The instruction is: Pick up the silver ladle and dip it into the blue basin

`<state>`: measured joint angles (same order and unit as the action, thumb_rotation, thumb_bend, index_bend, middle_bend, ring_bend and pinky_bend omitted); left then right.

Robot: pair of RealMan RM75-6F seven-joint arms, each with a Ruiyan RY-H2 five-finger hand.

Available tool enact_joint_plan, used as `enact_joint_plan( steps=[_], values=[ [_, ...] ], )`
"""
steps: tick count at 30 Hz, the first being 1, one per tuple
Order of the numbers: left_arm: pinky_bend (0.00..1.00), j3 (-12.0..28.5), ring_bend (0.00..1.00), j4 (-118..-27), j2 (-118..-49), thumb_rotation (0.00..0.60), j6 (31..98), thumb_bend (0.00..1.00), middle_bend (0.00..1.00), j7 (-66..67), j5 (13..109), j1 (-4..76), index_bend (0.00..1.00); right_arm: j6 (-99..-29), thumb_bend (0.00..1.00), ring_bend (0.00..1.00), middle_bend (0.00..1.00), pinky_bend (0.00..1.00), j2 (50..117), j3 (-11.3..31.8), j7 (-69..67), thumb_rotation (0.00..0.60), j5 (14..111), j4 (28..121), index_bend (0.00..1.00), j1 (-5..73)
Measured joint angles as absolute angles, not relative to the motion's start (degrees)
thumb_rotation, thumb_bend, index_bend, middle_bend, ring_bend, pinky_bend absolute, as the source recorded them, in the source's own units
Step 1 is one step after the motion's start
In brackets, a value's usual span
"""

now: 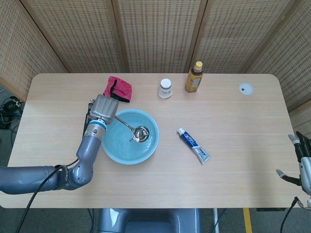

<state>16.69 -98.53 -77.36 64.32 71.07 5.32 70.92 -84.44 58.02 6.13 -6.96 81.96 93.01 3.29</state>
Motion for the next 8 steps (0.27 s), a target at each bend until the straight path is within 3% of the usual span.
enact_joint_plan(
  steps=[8],
  values=[
    [1.00,17.6,0.94,-100.2,-75.6,0.600,66.5,0.73,0.94,73.8,-1.5,75.0,0.83,-84.1,0.00,0.00,0.00,0.00,58.0,6.3,-7.1,0.600,81.5,92.9,0.00,3.4]
  ],
)
